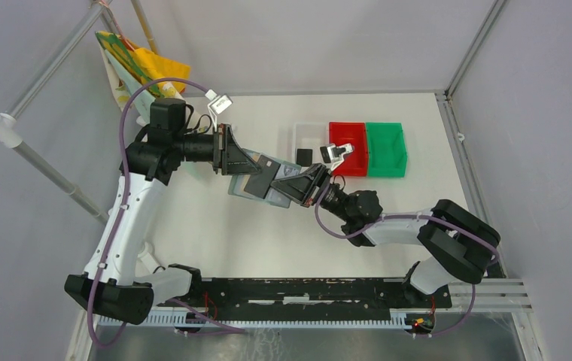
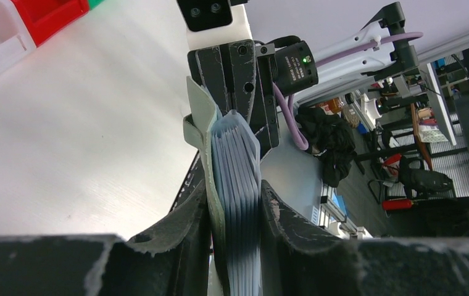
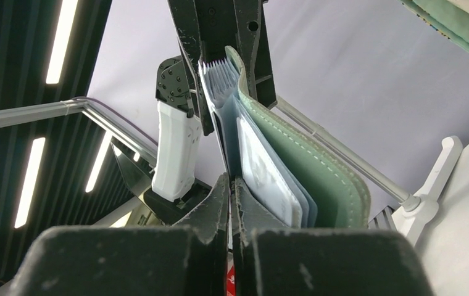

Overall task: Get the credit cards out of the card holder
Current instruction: Remove the credit card from the card holder.

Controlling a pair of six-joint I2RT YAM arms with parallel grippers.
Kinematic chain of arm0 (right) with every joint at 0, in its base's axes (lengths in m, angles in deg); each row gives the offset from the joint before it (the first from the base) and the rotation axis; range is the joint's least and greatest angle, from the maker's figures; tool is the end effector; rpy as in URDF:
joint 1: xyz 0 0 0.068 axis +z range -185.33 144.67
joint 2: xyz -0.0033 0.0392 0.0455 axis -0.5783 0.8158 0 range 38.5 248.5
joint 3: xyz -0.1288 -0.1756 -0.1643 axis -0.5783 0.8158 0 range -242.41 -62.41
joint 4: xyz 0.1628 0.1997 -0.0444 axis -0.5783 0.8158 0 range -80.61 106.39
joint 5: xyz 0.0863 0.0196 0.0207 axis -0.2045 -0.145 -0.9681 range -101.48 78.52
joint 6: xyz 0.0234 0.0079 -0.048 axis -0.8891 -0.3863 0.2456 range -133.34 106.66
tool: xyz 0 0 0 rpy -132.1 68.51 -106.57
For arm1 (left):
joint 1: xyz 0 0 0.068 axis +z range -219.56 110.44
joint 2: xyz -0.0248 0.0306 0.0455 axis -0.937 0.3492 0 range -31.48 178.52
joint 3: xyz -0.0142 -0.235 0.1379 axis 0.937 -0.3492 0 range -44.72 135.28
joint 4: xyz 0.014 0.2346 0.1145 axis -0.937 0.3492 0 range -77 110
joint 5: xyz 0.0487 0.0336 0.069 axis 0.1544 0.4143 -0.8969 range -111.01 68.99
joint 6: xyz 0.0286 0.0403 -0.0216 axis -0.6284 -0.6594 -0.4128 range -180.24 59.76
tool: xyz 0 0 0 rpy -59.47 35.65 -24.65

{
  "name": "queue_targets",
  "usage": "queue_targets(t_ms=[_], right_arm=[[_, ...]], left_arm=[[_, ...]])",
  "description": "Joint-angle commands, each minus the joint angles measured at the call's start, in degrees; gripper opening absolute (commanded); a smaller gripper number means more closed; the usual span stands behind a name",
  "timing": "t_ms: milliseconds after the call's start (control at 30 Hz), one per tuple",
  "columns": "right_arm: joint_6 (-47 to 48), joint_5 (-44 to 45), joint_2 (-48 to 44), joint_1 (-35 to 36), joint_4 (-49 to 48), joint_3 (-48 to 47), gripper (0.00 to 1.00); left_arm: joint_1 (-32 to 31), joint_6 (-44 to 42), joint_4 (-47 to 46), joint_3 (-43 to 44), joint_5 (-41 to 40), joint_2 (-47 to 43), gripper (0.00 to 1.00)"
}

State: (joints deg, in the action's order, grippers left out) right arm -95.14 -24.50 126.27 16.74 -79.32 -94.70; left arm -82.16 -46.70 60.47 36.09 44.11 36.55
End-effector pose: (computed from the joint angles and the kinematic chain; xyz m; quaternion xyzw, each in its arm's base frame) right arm 0.1713 0.2329 0.2690 0.0248 0.4821 0.8254 0.2928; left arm 0.2077 -0.0795 0.4204 0.2437 0.7486 -0.5528 0.2733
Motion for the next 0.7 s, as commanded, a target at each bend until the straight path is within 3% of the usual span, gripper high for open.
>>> queue_targets(t_ms=[0, 33, 100, 233, 400, 533, 667], right_arm=[[0.43, 1.0, -1.22, -0.74, -5.52, 0.72, 0.11], [0.41, 0.53, -0.99, -0.67, -5.44, 0.1, 0.22], [0.43, -0.69, -0.26, -0.44, -5.07, -1.81, 0.32], [1.13, -1.53, 0.29, -0.05, -2.99, -4.33, 0.33], [-0.55, -1.74, 2.39, 0.13, -5.56, -5.7, 0.23], [-1.71, -1.49, 2.69, 0.06, -8.85, -4.77, 0.01], [-0.84, -0.47, 0.17, -0.52, -9.87, -0.65, 0.0]], left_arm=[[0.3, -1.24, 1.48, 1.8, 7.47, -0.45, 0.22], [0.24, -1.41, 1.57, 1.74, 7.36, -0.44, 0.21], [0.29, -1.47, 1.51, 1.49, 6.99, -0.44, 0.2], [0.24, -1.31, 1.58, 1.72, 6.69, -0.32, 0.18], [0.3, -1.23, 1.58, 1.36, 6.7, -0.53, 0.18], [0.27, -1.74, 2.71, 1.76, 6.68, -0.09, 0.18], [0.42, -3.31, 4.57, 3.07, 6.68, 0.54, 0.2]])
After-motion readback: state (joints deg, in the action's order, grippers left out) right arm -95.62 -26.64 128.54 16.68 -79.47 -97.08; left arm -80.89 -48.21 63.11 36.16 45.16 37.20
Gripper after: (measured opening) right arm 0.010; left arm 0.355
